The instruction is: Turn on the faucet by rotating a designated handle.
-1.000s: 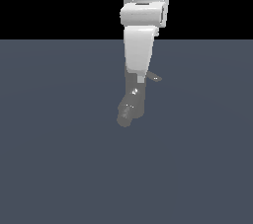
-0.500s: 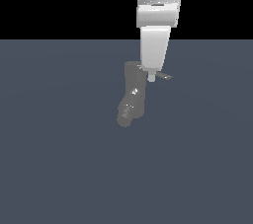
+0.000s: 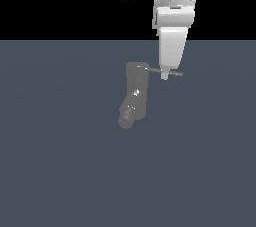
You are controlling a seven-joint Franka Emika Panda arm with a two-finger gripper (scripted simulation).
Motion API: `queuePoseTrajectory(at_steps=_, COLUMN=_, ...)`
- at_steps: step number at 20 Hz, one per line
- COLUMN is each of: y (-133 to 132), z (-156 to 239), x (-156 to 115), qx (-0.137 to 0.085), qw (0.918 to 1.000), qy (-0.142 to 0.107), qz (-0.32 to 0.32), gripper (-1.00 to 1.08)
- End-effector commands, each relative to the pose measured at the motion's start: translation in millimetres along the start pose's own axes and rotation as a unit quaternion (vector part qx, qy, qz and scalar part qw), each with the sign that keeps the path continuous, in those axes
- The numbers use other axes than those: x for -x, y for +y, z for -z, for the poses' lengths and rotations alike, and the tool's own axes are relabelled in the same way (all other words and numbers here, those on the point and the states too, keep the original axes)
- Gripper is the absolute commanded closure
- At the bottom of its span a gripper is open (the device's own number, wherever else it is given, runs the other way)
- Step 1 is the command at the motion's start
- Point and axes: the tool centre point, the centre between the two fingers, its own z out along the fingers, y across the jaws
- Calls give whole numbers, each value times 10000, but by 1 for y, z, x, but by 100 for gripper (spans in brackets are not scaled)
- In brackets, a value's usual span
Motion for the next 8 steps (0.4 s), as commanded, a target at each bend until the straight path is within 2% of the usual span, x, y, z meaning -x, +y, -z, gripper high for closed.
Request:
queuePoseTrajectory(at_steps=1, y=-9, z=0, x=-20, qx=-11, qw=9999, qy=8, qz=-110, gripper=108)
queuePoseTrajectory(at_steps=8, y=-26, z=0, x=-40, qx=-9, qw=9999, qy=9, qz=-139, gripper=108)
